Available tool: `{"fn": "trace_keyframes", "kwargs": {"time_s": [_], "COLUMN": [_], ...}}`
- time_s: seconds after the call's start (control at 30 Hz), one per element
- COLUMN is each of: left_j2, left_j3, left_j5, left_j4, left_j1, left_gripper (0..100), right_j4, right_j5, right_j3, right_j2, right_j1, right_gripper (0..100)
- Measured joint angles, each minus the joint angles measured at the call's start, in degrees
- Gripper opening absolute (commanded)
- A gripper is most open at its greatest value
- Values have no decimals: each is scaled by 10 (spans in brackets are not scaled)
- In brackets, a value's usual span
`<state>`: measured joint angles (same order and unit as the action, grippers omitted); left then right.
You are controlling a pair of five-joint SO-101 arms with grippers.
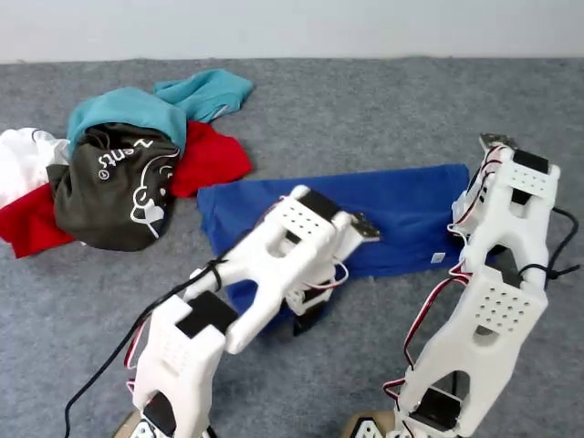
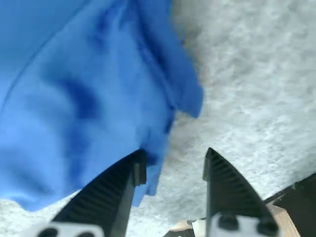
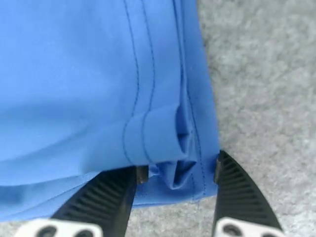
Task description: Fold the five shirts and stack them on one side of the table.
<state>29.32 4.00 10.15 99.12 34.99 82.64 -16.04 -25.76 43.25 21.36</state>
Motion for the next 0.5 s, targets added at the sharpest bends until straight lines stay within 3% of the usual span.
{"fn": "trace_keyframes", "kwargs": {"time_s": [0.17,0.5], "left_j2": [0,0], "left_j3": [0,0], "left_j5": [0,0], "left_j4": [0,0], "left_j1": [16,8], "left_gripper": [199,199], "right_j4": [-3,15], "right_j5": [0,-26], "right_j3": [-5,-1], "right_j2": [1,-19], "right_j1": [7,69], "right_gripper": [4,10]}}
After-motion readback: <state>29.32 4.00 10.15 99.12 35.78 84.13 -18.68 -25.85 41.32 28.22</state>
